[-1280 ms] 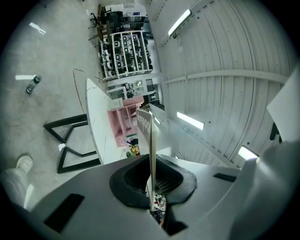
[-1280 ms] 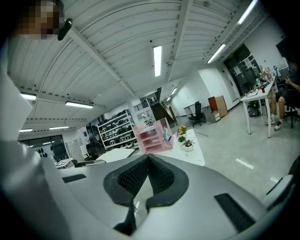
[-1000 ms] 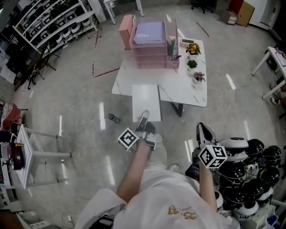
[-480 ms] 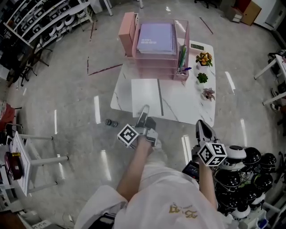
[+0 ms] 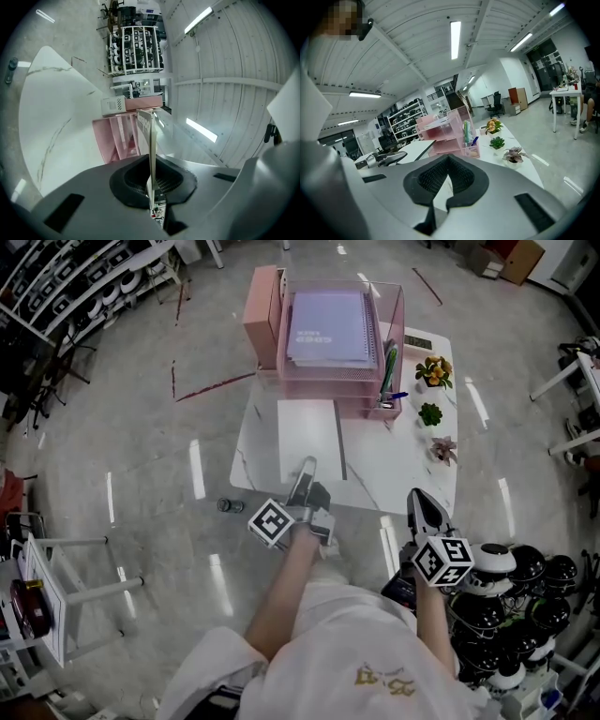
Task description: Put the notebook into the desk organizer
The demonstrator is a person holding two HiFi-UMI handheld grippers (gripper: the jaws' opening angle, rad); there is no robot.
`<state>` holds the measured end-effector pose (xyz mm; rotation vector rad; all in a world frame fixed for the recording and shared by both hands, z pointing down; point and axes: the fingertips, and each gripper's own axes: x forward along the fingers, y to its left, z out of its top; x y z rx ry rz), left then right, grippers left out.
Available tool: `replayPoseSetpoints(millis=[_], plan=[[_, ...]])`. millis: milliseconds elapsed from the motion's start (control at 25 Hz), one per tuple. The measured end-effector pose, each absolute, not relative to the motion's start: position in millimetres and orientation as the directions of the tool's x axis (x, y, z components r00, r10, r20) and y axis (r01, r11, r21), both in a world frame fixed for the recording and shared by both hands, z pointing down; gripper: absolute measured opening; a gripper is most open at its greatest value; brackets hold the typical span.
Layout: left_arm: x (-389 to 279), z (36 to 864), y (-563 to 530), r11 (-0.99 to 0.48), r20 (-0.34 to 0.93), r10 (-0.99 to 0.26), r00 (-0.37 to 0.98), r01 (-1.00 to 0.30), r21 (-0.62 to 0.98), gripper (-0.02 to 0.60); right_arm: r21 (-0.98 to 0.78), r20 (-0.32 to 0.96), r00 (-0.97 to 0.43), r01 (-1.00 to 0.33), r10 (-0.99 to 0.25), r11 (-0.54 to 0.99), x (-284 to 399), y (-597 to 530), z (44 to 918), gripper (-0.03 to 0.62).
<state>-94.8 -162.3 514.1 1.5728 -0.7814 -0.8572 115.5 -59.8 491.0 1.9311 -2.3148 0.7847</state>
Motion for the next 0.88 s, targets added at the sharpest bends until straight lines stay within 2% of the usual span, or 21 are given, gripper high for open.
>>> replayPoseSetpoints(millis=[360,880], plan=[[-92,521,-182,-0.149,-0.112,-0.850,0.515,-0.030,0.988,0.026,-0.345,0.344,-0.214,-0.934,-0.914,0.089,120,-66,489,0.012],[-73,538,-200,-0.112,-0.072,-0.866,0.494,-0.052,0.992,0.026,-0.357,0.365,-0.298,-0.920,-0.882,0.163,127,-98,501,0.012]])
